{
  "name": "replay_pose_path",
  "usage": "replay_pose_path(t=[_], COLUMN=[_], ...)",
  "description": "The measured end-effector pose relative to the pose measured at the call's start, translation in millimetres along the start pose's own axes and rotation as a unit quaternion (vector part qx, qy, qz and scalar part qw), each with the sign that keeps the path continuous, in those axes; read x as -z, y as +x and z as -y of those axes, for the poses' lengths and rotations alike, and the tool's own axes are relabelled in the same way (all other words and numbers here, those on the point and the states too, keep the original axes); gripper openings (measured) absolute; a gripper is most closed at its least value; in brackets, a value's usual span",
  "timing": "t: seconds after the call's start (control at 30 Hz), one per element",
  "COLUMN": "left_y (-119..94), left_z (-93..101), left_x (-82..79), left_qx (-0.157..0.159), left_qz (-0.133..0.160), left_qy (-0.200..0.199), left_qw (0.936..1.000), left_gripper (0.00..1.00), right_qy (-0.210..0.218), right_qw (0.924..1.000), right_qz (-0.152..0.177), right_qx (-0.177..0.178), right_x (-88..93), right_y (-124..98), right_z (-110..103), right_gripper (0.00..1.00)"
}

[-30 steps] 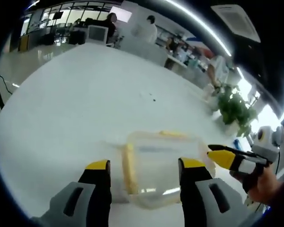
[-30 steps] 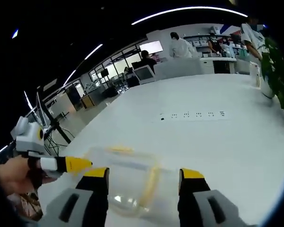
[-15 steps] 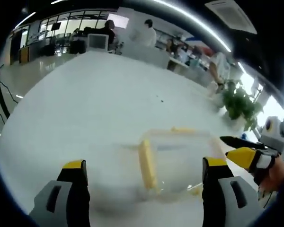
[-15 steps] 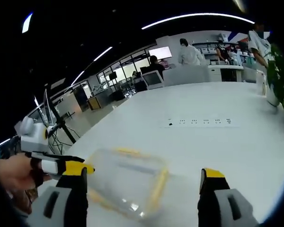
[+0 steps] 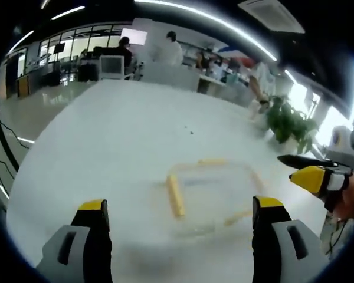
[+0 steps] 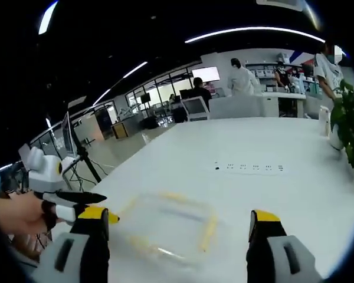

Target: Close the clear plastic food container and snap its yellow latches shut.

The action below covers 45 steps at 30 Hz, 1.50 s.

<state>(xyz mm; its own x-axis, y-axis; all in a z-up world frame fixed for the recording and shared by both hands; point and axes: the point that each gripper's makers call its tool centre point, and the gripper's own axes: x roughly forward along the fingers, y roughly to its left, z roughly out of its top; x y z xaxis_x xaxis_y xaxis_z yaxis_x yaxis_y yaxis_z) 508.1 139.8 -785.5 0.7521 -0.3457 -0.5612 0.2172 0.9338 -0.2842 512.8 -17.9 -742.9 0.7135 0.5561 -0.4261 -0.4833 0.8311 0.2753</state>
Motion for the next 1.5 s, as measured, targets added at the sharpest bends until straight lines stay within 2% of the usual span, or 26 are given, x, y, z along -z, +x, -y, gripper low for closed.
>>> replay_pose_path(t=[0.07, 0.17, 0.33, 0.67, 0.77, 0.87, 1.03, 1.13, 1.2, 1.4, 1.5], left_y=[-9.5, -25.8, -41.7, -84.7, -100.1, -118.3, -144.6, -161.4, -170.1, -197.1, -207.6], left_z=[0.7, 4.7, 7.0, 10.8, 12.1, 7.0, 7.2, 8.3, 8.9, 12.6, 16.4], left_x=[0.5, -0.3, 3.1, 1.9, -0.4, -4.6, 4.6, 13.0, 15.2, 17.8, 28.0], left_qx=[0.000, 0.000, 0.010, 0.020, 0.027, 0.015, 0.023, 0.026, 0.027, 0.041, 0.047], left_qz=[-0.001, 0.002, -0.003, -0.005, 0.001, 0.017, 0.016, 0.006, 0.005, 0.016, 0.018], left_qy=[0.002, 0.005, 0.016, 0.045, 0.047, 0.064, 0.059, 0.096, 0.100, 0.090, 0.093], left_qw=[1.0000, 1.0000, 0.9998, 0.9988, 0.9985, 0.9977, 0.9979, 0.9950, 0.9946, 0.9949, 0.9944], left_gripper=[0.99, 0.99, 0.99, 0.99, 0.99, 0.99, 0.99, 0.99, 0.99, 0.99, 0.99], right_qy=[-0.022, -0.015, -0.033, -0.040, -0.038, -0.048, -0.050, -0.054, -0.054, -0.054, -0.066], right_qw=[0.9997, 0.9999, 0.9994, 0.9991, 0.9992, 0.9988, 0.9985, 0.9982, 0.9982, 0.9983, 0.9974], right_qz=[-0.004, -0.006, -0.013, -0.001, 0.005, 0.005, 0.004, 0.002, 0.006, 0.011, 0.011], right_qx=[0.005, 0.003, 0.000, 0.012, 0.012, 0.011, 0.021, 0.023, 0.024, 0.016, 0.025], right_x=[2.5, 6.5, 12.0, 8.5, 6.1, 9.0, 18.6, 28.5, 32.9, 41.7, 47.0], right_y=[-9.0, -23.9, -45.1, -92.2, -106.0, -121.3, -146.6, -164.3, -175.7, -201.5, -214.6], right_z=[-3.6, -7.6, -12.7, -16.2, -19.9, -23.8, -22.3, -26.2, -29.2, -43.1, -43.2], right_gripper=[1.00, 1.00, 1.00, 1.00, 1.00, 1.00, 1.00, 1.00, 1.00, 1.00, 1.00])
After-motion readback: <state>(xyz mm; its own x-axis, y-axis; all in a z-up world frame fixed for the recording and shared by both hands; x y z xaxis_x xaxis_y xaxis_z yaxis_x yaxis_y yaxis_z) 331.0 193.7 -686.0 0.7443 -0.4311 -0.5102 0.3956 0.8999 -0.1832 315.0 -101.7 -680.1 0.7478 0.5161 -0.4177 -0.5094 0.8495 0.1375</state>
